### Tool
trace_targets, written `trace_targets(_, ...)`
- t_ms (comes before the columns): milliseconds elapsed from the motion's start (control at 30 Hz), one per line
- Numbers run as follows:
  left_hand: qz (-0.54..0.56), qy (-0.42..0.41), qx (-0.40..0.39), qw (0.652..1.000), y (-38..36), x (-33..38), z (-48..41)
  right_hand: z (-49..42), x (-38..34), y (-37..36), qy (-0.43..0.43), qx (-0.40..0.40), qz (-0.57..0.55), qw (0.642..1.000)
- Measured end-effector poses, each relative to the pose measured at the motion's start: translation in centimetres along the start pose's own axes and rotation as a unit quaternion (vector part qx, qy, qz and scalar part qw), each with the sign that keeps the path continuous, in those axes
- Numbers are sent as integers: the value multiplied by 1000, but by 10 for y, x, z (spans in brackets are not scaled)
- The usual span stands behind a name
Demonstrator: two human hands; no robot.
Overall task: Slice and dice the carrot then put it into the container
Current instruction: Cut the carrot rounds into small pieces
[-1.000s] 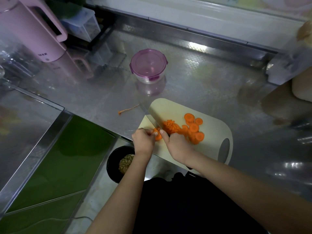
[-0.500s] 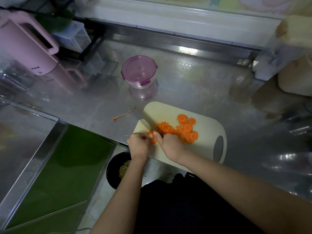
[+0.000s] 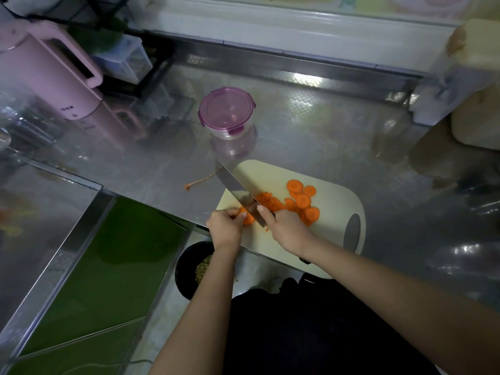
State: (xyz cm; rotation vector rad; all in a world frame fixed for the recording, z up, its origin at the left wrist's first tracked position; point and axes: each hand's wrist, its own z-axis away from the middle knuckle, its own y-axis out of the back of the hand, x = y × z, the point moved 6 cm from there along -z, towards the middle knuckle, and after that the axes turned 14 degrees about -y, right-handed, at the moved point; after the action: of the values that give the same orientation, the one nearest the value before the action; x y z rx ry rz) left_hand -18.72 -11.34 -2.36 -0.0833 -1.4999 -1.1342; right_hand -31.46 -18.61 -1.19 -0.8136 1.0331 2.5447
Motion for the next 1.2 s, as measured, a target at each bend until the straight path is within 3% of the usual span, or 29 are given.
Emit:
trace_targets(467, -1, 33, 7, 999, 2, -5, -4, 10, -3, -4, 14, 10, 40, 999)
trace_targets(800, -45, -6, -7, 999, 1, -3, -4, 9, -13, -8, -28, -2, 105, 994)
trace_targets(1200, -43, -8, -3, 999, 2, -2, -2, -4, -11, -22, -40, 5, 107, 994)
